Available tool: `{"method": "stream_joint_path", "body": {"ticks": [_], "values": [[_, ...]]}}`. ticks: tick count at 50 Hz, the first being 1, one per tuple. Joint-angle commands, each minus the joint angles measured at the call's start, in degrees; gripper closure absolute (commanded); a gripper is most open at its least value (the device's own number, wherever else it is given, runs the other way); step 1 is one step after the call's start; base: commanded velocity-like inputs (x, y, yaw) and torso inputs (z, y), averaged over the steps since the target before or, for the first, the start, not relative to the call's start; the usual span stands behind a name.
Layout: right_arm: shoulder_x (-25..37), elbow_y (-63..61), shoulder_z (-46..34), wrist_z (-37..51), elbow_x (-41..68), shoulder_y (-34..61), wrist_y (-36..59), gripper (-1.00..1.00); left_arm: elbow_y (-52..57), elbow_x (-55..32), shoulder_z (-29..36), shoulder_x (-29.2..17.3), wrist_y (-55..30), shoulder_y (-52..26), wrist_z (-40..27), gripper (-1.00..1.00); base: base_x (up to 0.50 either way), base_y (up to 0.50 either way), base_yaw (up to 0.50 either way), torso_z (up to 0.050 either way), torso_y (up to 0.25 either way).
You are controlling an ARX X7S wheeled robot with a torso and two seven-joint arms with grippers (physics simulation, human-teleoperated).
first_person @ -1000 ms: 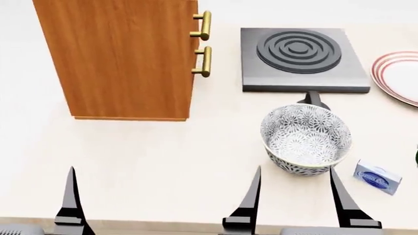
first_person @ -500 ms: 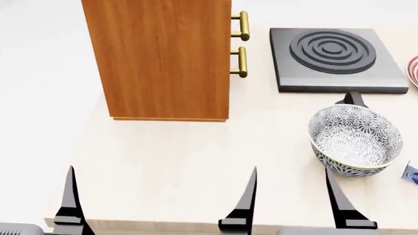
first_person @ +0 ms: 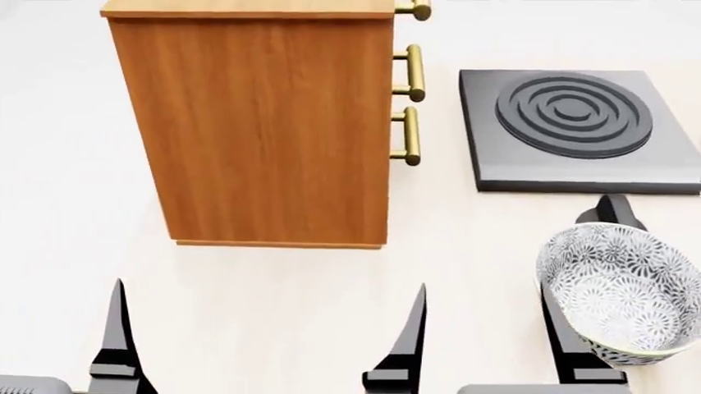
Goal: Put the bowl on the top of the cabinet.
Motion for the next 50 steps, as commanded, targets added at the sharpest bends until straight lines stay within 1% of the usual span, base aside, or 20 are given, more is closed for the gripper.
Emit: {"method": "stream_joint_path", "body": {"ticks": [1, 6, 14, 24, 50], "values": [[0.3, 0.2, -0.1, 0.5, 0.2, 0.0, -0.2, -1.0, 0.1, -0.3, 0.3, -0.3, -0.1, -0.1, -0.4, -1.0, 0.27, 0.03, 0.0, 0.0, 0.0], [0.3, 0.5, -0.2, 0.8, 0.2, 0.1, -0.3, -1.0, -0.1, -0.5, 0.3, -0.5, 0.3, 0.0, -0.5, -1.0, 0.23, 0.03, 0.0, 0.0, 0.0], [0.6, 0.8, -0.4, 1.3, 0.0, -0.2, -1.9, -1.0, -0.1, -0.6, 0.4, -0.7, 0.5, 0.1, -0.8, -1.0, 0.01, 0.0, 0.0, 0.0, 0.0], [0.8, 0.5, -0.7, 1.4, 0.3, 0.0, -0.1, -1.0, -0.1, -0.8, 0.7, -0.9, 0.6, 0.1, -1.1, -1.0, 0.02, 0.0, 0.0, 0.0, 0.0], [1.4, 0.9, -1.4, 2.6, -0.1, 0.2, -0.8, -1.0, -0.1, -1.2, 1.1, -1.5, 0.3, -0.4, -1.8, -1.0, 0.39, 0.03, 0.0, 0.0, 0.0]]}}
